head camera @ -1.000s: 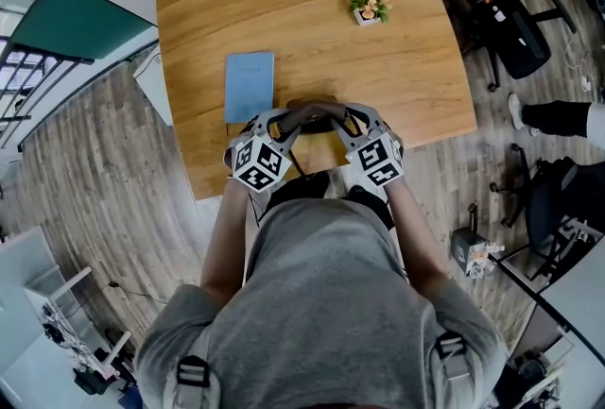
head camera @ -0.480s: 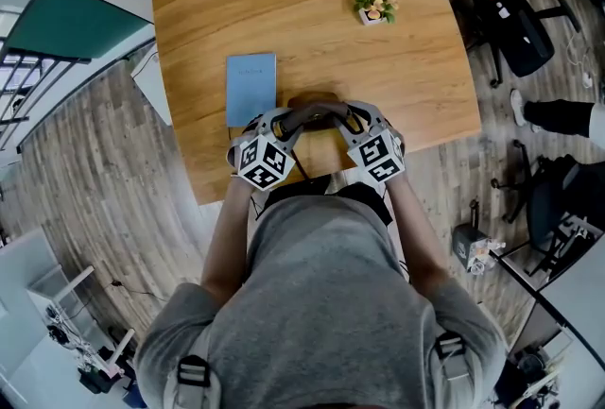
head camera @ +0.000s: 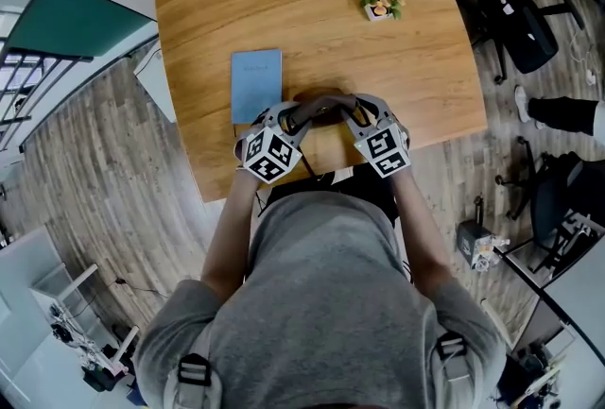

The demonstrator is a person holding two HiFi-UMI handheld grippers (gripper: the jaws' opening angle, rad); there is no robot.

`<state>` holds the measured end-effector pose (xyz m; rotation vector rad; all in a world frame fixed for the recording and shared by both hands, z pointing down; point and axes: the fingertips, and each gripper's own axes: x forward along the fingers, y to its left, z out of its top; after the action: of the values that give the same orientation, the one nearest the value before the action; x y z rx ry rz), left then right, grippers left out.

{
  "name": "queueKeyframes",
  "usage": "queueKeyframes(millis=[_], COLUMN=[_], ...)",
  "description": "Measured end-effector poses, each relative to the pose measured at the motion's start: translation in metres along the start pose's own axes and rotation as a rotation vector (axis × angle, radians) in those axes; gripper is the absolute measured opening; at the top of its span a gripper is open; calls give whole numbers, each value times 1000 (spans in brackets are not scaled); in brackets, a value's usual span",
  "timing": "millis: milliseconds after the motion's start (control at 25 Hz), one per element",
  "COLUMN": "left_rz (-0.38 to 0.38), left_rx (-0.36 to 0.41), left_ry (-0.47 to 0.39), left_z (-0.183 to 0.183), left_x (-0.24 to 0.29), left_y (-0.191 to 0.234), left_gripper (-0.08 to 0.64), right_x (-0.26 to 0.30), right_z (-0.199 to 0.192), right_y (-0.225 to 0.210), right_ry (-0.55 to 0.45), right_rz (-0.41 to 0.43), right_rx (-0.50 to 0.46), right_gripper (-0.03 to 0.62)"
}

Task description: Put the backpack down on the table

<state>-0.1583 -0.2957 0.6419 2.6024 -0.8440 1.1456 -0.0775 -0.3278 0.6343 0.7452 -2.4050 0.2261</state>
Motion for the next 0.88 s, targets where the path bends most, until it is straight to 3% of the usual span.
queueKeyframes(millis=[280,400,880], left_rz=[11,23,147], left_rx=[-41,-74,-153], left_ry=[-9,-23,-94], left_z=[-1,0,4], left_x=[-2,-3,-30], left_y=[-3,-5,14], left_gripper=[173,216,265], right_x=[-3,-9,-40], right_z=[-1,-1,-1], right_y=[1,0,-1], right_ry=[-39,-50,-67], right_rz=[-5,-21,-51], right_rx=[8,11,-32], right_gripper=[147,161,195])
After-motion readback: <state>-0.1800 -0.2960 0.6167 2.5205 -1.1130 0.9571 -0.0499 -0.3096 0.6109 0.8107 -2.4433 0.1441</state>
